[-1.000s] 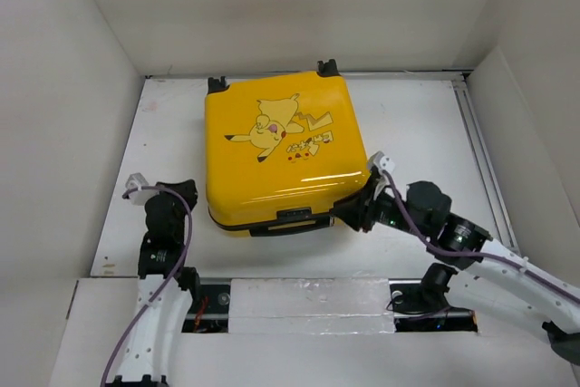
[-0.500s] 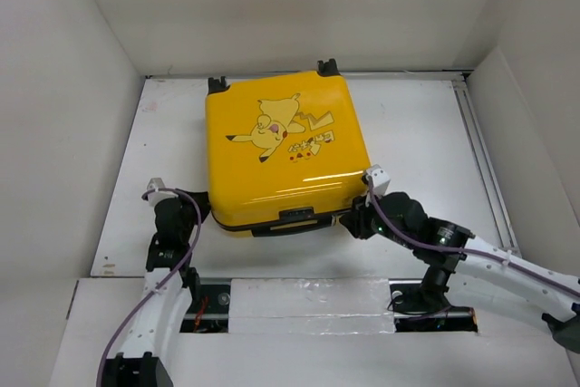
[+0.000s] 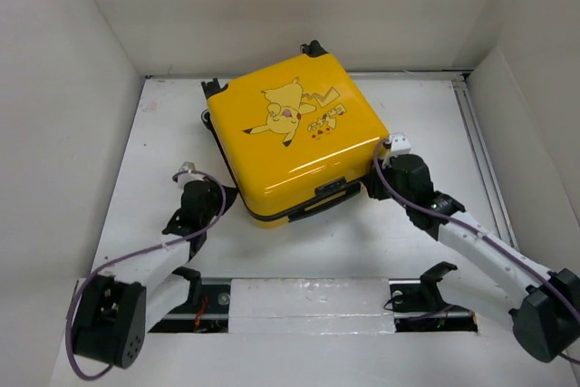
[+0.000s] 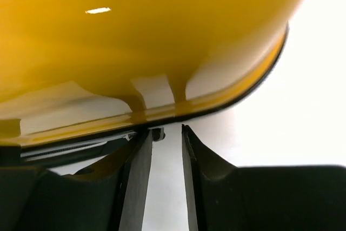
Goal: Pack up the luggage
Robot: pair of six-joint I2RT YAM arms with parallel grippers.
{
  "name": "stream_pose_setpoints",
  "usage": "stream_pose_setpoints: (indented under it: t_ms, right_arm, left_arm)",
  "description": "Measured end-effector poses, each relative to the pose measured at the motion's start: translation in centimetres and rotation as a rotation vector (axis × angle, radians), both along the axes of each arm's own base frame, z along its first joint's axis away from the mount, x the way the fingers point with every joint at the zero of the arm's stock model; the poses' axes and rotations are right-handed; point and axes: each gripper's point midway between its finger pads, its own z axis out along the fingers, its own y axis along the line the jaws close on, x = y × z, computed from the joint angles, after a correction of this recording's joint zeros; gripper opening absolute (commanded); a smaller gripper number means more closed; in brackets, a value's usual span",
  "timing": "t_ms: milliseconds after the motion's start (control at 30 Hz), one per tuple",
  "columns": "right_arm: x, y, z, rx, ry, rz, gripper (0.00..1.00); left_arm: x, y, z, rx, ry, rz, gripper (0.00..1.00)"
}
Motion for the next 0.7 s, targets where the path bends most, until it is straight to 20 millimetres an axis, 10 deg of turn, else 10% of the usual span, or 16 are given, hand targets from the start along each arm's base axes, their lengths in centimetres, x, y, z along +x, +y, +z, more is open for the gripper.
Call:
stream_pose_setpoints:
  t_ms: [367, 700]
  right_arm:
    - [1.4, -2.5, 1.3, 0.107, -0.111, -0.074, 0.43]
    - [1.0, -0.3, 0.9, 0.147, -0.095, 0.063, 0.45]
  left_arm:
    - [0.8, -1.0, 1.8, -0.004, -0.066, -0.020, 0.00]
    - [-1.4, -0.8, 1.4, 0.071, -0.087, -0.098, 0.00]
